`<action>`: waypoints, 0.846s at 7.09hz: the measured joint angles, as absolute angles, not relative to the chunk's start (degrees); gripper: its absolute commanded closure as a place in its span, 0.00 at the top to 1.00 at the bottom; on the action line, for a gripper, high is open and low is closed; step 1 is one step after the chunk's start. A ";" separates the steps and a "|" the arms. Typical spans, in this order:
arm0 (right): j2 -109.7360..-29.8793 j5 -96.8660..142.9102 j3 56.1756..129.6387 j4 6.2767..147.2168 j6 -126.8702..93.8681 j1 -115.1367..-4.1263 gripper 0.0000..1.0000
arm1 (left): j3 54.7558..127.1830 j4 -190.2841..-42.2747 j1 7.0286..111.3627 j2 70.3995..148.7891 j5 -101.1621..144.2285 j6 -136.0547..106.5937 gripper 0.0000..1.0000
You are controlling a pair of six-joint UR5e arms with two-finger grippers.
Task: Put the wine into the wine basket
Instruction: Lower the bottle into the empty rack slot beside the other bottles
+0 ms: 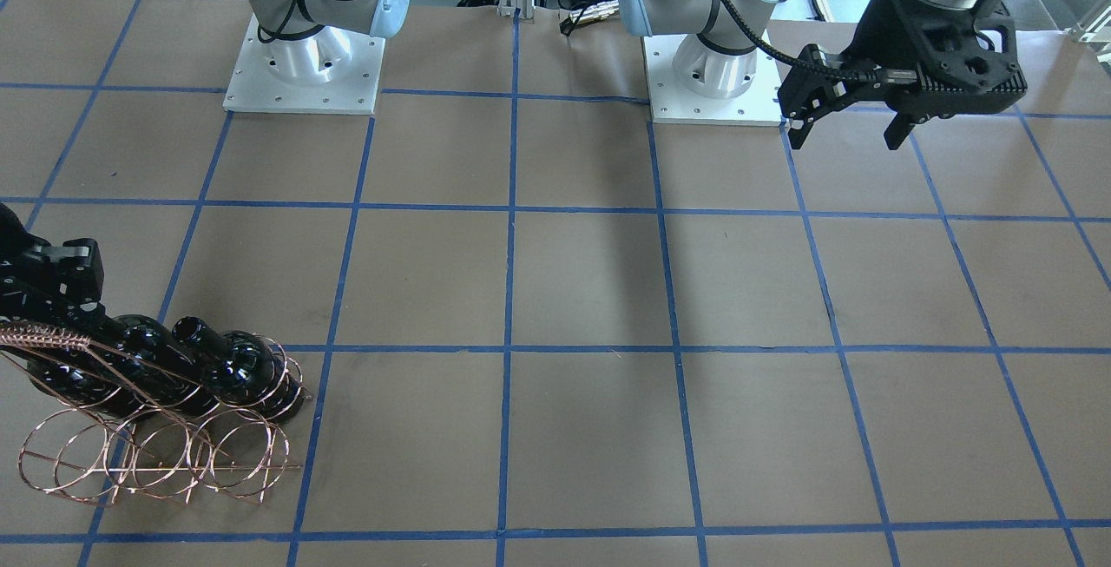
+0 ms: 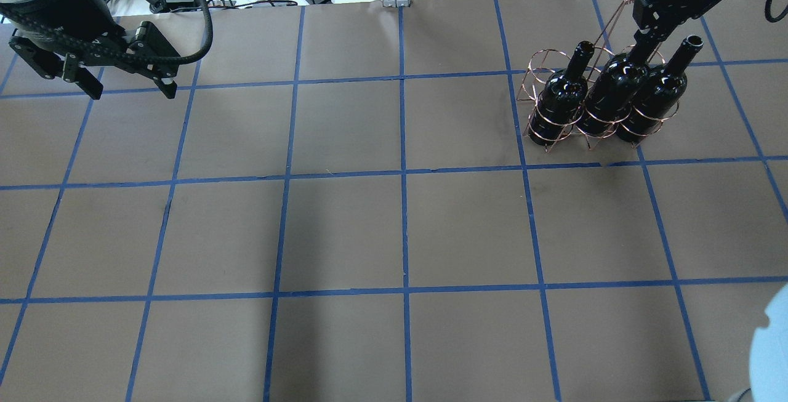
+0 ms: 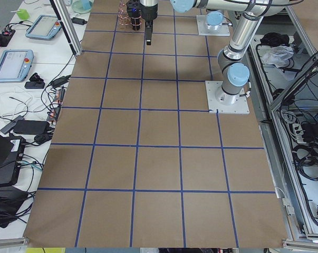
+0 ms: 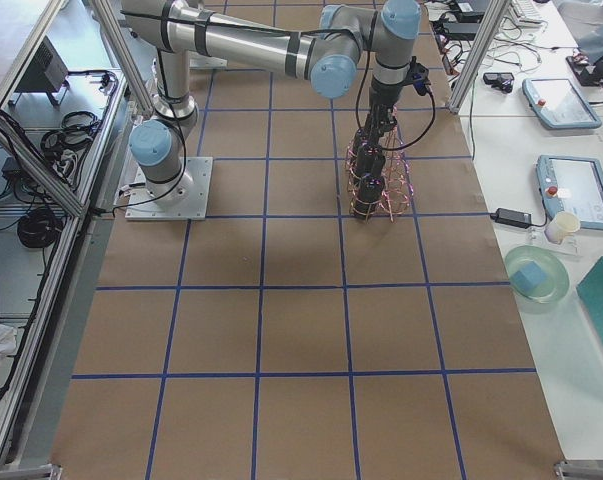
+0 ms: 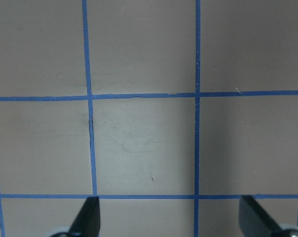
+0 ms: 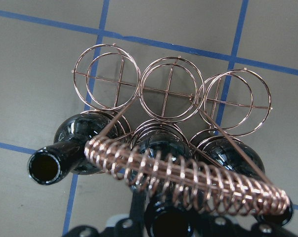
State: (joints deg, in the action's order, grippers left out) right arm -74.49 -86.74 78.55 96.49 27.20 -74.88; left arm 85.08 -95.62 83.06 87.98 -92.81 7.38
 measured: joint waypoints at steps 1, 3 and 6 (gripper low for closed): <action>-74.63 -86.70 78.57 96.50 27.21 -74.88 0.86 | 85.08 -95.62 83.06 87.98 -92.81 7.38 1.00; -76.19 -86.48 78.58 96.24 26.90 -75.12 0.90 | 85.08 -95.63 83.06 87.98 -92.81 7.38 1.00; -83.81 -86.90 78.64 91.38 22.20 -78.93 0.89 | 85.08 -95.62 83.14 87.92 -92.79 7.38 1.00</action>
